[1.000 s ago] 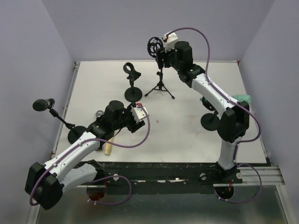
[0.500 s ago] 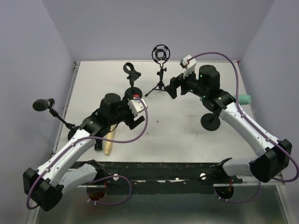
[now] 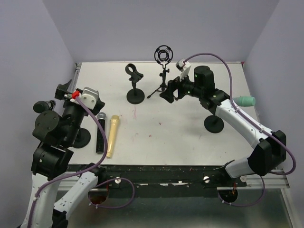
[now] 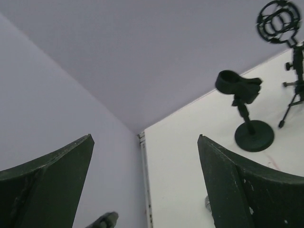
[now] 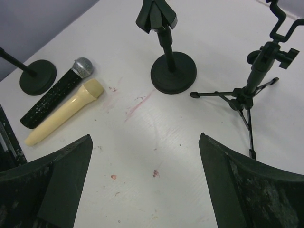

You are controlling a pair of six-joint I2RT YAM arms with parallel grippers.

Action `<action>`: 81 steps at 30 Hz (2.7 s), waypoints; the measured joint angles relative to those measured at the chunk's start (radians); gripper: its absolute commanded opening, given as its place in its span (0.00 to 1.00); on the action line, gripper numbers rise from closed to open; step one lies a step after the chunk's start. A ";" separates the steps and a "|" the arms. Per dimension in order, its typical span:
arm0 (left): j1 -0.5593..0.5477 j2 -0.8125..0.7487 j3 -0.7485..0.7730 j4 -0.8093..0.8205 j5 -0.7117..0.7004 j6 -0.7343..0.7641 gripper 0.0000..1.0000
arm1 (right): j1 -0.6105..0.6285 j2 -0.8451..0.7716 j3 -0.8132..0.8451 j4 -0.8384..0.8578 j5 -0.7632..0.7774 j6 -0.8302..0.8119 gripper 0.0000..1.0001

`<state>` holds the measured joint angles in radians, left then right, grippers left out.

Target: Remove the microphone from the stand

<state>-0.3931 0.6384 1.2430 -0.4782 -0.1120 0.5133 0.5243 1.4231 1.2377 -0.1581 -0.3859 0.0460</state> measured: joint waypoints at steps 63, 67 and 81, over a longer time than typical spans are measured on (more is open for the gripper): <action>0.636 -0.113 -0.783 0.731 -0.364 -0.311 0.39 | 0.066 0.340 0.453 -0.247 -0.085 0.005 1.00; 0.638 -0.103 -0.763 0.709 -0.348 -0.339 0.33 | 0.066 0.330 0.420 -0.246 -0.071 0.005 1.00; 0.641 -0.018 -0.676 0.652 -0.232 -0.383 0.00 | 0.066 0.306 0.345 -0.208 -0.049 0.010 1.00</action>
<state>0.2478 0.6209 0.5671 0.1734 -0.3439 0.1303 0.5900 1.7290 1.5826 -0.3656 -0.4351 0.0563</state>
